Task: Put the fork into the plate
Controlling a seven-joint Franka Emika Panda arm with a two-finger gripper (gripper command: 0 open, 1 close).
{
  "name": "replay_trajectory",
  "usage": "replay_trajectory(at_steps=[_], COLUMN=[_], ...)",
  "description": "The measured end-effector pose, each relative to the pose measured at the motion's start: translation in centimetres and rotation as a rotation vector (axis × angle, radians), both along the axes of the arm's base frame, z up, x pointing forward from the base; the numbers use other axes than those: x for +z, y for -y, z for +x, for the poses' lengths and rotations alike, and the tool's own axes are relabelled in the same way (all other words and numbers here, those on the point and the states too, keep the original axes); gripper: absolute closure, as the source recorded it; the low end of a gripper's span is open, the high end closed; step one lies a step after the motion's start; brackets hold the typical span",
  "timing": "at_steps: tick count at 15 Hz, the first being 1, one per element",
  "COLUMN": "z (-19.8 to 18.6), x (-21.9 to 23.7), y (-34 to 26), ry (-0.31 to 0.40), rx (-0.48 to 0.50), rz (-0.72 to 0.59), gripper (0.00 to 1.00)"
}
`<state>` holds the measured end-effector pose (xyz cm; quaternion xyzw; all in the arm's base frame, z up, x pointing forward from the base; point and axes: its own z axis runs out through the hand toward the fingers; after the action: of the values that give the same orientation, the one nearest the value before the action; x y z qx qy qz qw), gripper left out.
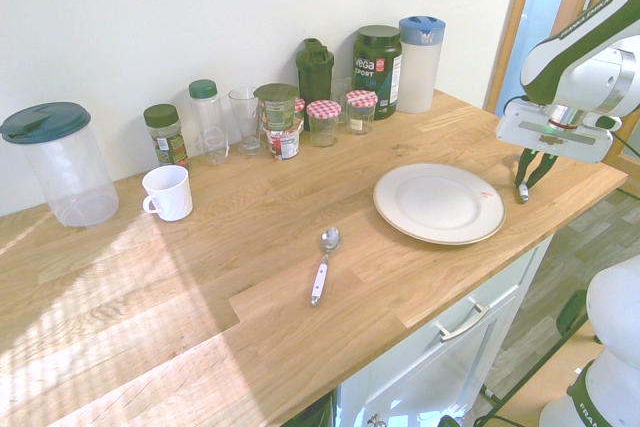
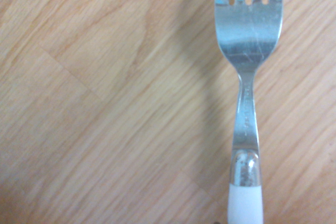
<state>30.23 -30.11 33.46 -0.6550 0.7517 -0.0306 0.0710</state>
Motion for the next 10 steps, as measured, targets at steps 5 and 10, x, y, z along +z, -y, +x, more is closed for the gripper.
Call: replay_trajectory(at_steps=[5, 10], z=[-2.1, -0.9], x=[4.1, 11.6], y=[-3.7, -11.3], ry=[0.052, 0.085], rx=[0.039, 0.131], rz=[-0.087, -0.190], gripper=[1.00, 1.00])
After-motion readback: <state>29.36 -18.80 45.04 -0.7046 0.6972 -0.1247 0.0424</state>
